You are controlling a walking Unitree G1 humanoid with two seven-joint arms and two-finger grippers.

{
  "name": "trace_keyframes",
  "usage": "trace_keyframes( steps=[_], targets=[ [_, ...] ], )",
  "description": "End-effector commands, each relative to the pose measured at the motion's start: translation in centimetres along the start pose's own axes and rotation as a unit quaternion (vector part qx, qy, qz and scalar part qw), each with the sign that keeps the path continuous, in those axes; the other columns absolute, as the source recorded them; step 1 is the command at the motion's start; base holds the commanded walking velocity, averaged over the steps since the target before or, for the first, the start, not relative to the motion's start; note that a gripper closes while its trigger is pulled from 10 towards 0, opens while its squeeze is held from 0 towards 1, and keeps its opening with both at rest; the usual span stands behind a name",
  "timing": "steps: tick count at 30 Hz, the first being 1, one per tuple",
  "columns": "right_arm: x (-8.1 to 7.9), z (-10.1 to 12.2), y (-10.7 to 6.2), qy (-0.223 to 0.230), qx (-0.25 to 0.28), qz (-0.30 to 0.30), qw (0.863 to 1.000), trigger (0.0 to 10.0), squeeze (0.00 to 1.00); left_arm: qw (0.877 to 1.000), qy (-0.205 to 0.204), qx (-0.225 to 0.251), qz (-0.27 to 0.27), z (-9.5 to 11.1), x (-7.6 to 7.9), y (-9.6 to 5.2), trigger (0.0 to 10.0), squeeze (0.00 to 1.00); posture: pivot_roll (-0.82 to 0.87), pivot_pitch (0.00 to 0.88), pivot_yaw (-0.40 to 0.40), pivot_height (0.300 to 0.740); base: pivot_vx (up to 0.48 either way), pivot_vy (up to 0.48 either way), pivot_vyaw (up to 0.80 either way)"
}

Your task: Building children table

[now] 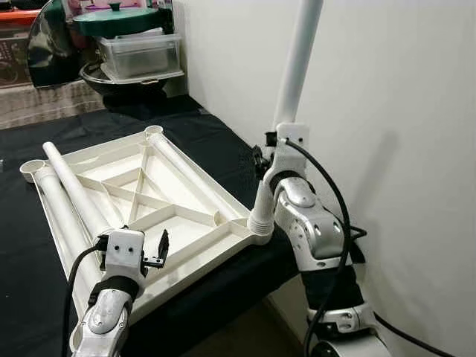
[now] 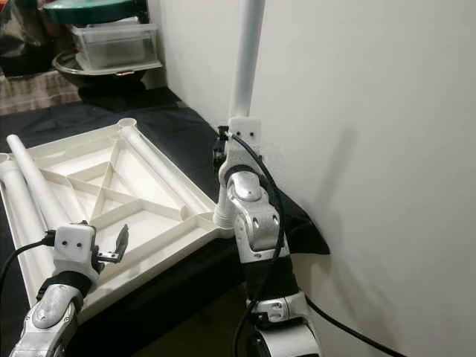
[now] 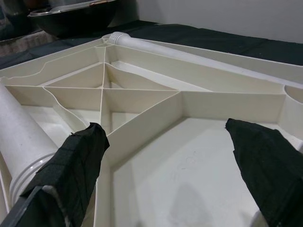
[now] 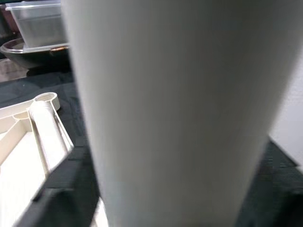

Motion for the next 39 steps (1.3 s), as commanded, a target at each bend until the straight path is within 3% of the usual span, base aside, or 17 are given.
trace_keyframes(
  steps=[1, 13, 20, 21, 23, 24, 30, 35, 39],
  targets=[
    [-0.3, 0.5, -0.4, 0.013, 0.011, 0.006, 1.0, 10.0, 1.0, 1.0, 0.005, -0.005, -0.004, -0.4, 0.2, 0.0, 10.0, 0.0, 0.01, 0.0, -0.062, 0.74, 0.0, 0.0, 0.0],
    [-0.3, 2.2, -0.9, 0.014, 0.033, 0.05, 0.998, 10.0, 1.0, 1.0, 0.004, -0.005, -0.006, -0.4, 0.3, 0.0, 10.0, 0.0, 0.0, 0.0, -0.056, 0.74, 0.0, 0.0, 0.0],
    [-0.2, 4.2, -1.4, -0.024, 0.035, 0.115, 0.992, 10.0, 1.0, 1.0, 0.002, -0.005, -0.01, -0.5, 0.4, 0.1, 10.0, 0.0, -0.02, 0.0, -0.045, 0.74, 0.0, 0.0, 0.0],
    [-0.1, 4.4, -1.5, -0.036, 0.032, 0.125, 0.991, 10.0, 0.3, 1.0, 0.001, -0.005, -0.011, -0.5, 0.5, 0.1, 10.0, 0.0, -0.02, 0.0, -0.041, 0.74, 0.0, 0.0, 0.0],
    [0.0, 4.5, -1.5, -0.044, 0.029, 0.132, 0.99, 10.0, 0.3, 1.0, 0.001, -0.005, -0.012, -0.5, 0.5, 0.1, 10.0, 0.0, -0.02, 0.0, -0.041, 0.74, 0.0, 0.0, 0.0],
    [0.3, 4.4, -1.4, -0.056, 0.023, 0.136, 0.989, 10.0, 0.0, 1.0, 0.001, -0.004, -0.013, -0.5, 0.6, 0.2, 10.0, 0.0, -0.02, 0.0, -0.041, 0.74, 0.0, 0.0, 0.0],
    [0.8, 4.1, -1.3, -0.065, 0.009, 0.143, 0.988, 10.0, 0.0, 1.0, 0.0, -0.004, -0.014, -0.5, 0.6, 0.2, 10.0, 0.0, -0.02, 0.0, -0.042, 0.74, 0.0, 0.0, 0.0],
    [0.9, 4.5, -1.3, -0.07, -0.011, 0.201, 0.977, 10.0, 0.0, 1.0, 0.001, -0.004, -0.012, -0.5, 0.4, 0.2, 10.0, 0.0, -0.02, 0.0, -0.043, 0.74, 0.0, 0.0, 0.0],
    [1.6, 5.1, -0.6, -0.079, -0.012, 0.208, 0.975, 10.0, 0.0, 1.0, 0.001, -0.003, -0.013, -0.5, 0.5, 0.2, 10.0, 0.0, -0.02, 0.0, -0.043, 0.74, 0.0, 0.0, 0.0]
  ],
)
Point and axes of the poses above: a point about 5 cm out from each wrist's last joint towards the gripper, its own y axis pointing out of the wrist towards the gripper, its own z axis along the axis of the wrist's last joint, x = y × z, the point moved 3 cm from there along y, pointing out of the wrist towards the gripper, and after that the axes turned 11 degrees about y, right-handed, at the moved point
